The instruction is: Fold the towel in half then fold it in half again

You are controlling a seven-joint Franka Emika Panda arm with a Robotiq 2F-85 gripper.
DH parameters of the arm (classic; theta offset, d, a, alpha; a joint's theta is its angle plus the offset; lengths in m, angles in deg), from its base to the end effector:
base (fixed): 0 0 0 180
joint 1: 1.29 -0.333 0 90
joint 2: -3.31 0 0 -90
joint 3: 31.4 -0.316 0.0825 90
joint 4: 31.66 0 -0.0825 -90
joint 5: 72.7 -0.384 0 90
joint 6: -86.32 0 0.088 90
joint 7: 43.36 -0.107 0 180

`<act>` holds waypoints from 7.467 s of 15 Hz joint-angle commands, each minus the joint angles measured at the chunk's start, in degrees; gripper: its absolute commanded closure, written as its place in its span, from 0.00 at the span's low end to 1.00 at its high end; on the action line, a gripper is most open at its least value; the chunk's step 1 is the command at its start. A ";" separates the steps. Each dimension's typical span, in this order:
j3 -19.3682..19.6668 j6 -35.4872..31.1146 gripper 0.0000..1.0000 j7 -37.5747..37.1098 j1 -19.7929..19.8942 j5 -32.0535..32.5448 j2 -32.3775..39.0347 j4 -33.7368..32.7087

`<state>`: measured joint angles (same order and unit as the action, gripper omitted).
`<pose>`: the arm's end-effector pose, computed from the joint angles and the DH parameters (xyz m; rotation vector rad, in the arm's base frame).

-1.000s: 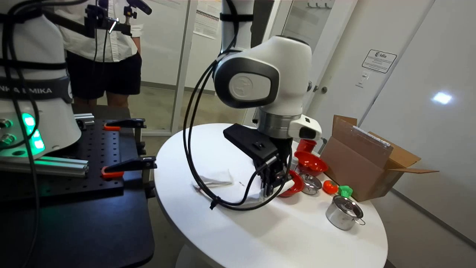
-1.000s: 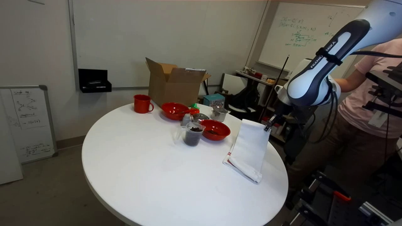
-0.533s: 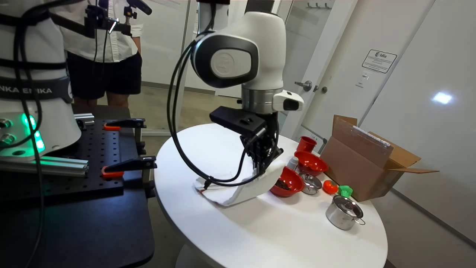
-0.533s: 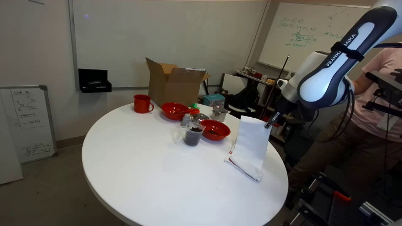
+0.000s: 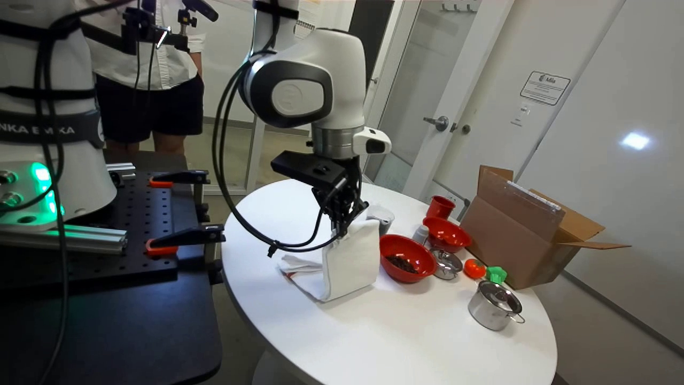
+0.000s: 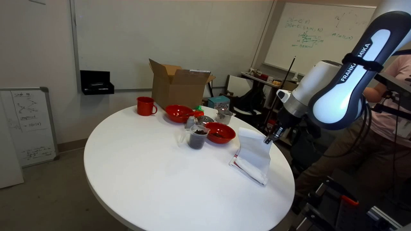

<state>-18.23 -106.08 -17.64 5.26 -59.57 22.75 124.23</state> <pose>0.3919 -0.1231 0.1529 2.9029 0.5287 0.3718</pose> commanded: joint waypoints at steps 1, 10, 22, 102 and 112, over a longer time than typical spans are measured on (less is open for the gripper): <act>-0.53 -5.03 0.98 1.38 -0.69 3.15 1.58 2.46; -0.66 -6.05 0.98 0.73 3.12 4.13 6.49 3.25; -16.22 -5.73 0.53 -7.52 13.73 10.57 8.41 0.78; -9.03 -1.32 0.98 -16.59 16.04 -3.86 4.83 -1.31; -9.61 -4.39 0.98 -17.56 12.90 -1.75 12.69 -2.66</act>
<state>-24.62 -109.23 -34.42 14.11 -62.93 33.53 122.26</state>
